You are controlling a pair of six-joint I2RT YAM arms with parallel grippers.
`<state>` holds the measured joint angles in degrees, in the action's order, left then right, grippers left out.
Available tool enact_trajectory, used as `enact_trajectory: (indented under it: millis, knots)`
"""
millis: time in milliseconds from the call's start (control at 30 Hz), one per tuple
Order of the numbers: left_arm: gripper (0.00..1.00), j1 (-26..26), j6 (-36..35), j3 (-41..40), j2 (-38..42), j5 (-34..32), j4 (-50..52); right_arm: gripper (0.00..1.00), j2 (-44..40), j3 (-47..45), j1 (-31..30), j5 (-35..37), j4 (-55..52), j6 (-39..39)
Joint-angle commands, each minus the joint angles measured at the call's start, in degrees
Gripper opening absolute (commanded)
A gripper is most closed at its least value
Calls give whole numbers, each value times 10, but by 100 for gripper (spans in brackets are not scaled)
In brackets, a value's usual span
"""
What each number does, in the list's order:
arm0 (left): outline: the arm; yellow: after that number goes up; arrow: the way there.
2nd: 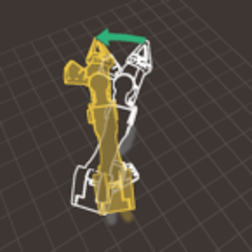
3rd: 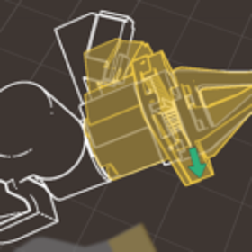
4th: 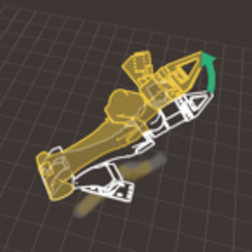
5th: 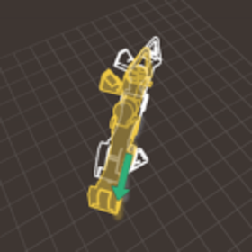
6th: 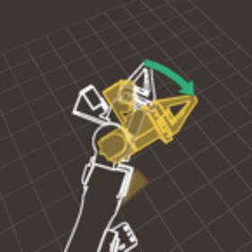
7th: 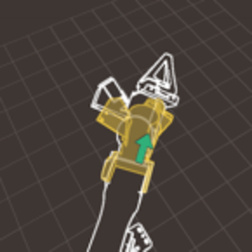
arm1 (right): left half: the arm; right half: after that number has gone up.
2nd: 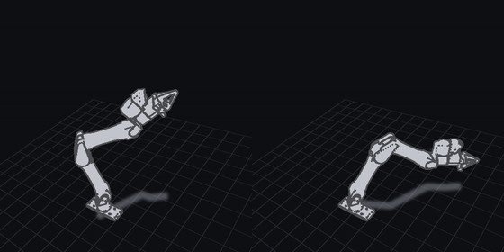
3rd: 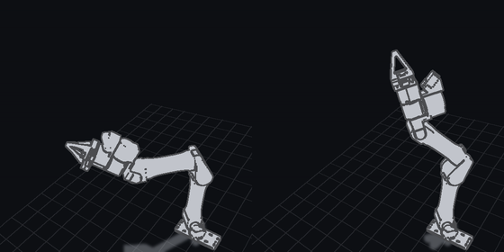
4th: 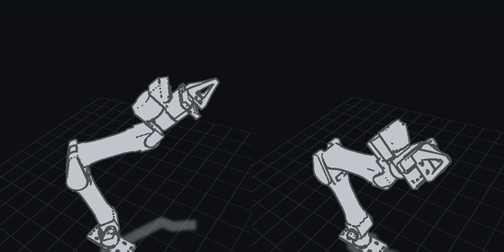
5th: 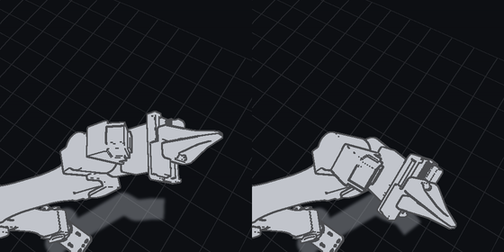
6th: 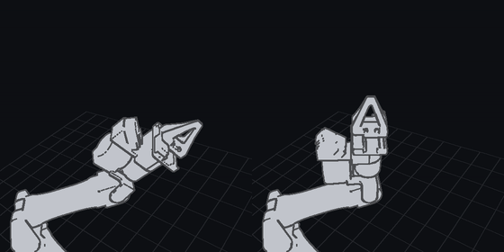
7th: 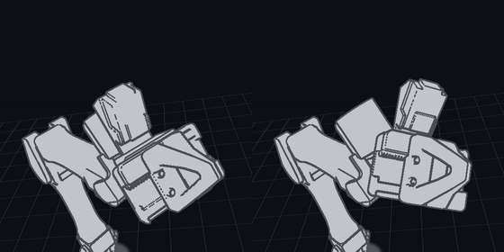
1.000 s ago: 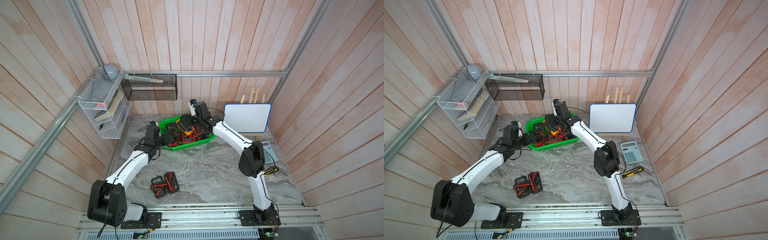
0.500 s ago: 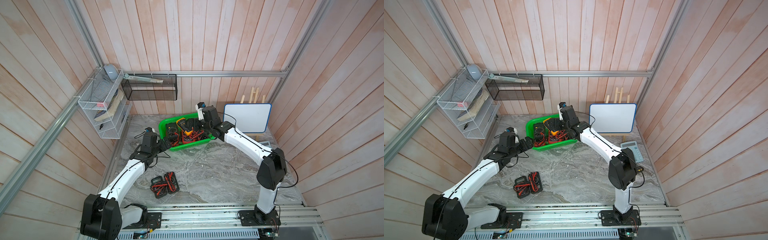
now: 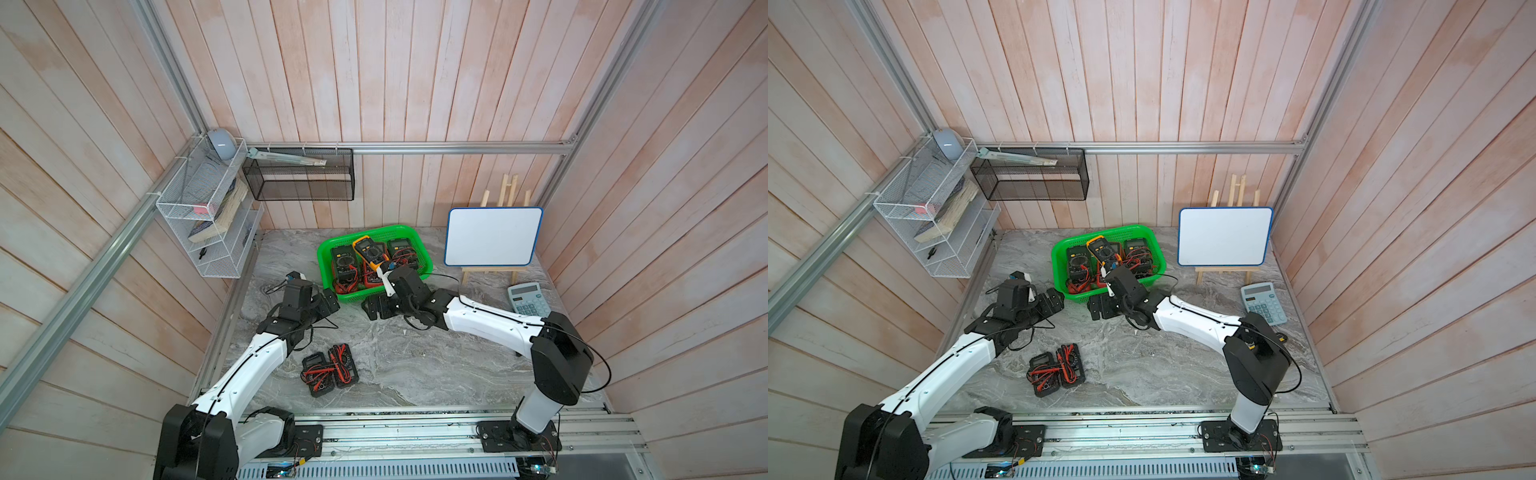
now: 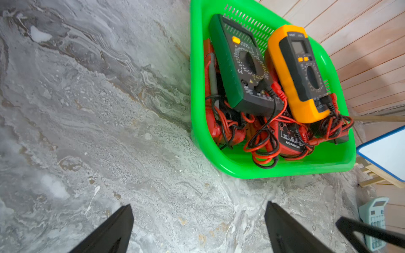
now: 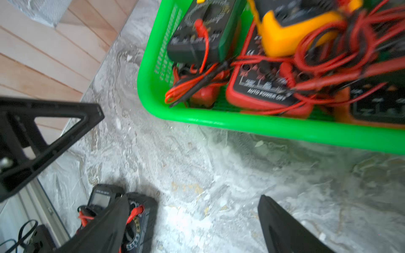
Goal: Put the multimeter into the basket
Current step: Pick up the multimeter from the center of the board.
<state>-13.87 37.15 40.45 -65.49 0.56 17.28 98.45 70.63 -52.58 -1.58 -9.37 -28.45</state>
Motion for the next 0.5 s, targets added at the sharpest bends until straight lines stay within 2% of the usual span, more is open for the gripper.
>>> enact_trajectory:
  millis: [0,333,467]
  knots:
    - [100,2,21,-17,19,18,7,98,-14,-16,-27,-2,10,-11]
    - [100,2,19,-16,23,44,24,98,25,13,-112,-2,-62,5]
    - [100,2,14,-4,14,33,21,98,35,14,-140,9,-80,3]
